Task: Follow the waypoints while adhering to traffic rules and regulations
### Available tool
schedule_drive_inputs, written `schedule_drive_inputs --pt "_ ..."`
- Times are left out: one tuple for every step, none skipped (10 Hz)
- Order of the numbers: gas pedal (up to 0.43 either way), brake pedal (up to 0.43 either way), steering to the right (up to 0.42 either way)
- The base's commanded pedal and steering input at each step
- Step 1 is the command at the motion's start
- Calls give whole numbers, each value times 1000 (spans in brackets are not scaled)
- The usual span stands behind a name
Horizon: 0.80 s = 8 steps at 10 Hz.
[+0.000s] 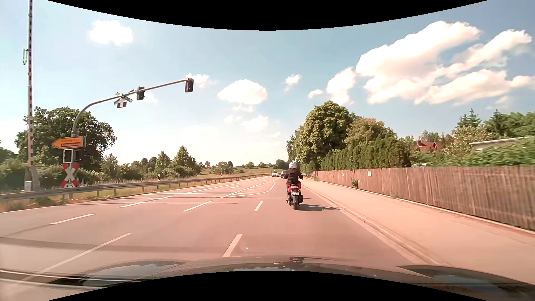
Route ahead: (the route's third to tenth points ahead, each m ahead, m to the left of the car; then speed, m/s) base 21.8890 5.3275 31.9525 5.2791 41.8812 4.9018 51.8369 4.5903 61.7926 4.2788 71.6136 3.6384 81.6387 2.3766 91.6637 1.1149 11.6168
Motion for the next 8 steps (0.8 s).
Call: schedule_drive_inputs --pt "197 12 4" --pt "197 12 6" --pt "197 12 5" --pt "209 12 5" --pt "209 12 5" --pt "220 12 4" --pt "228 12 0" --pt "240 12 -1"
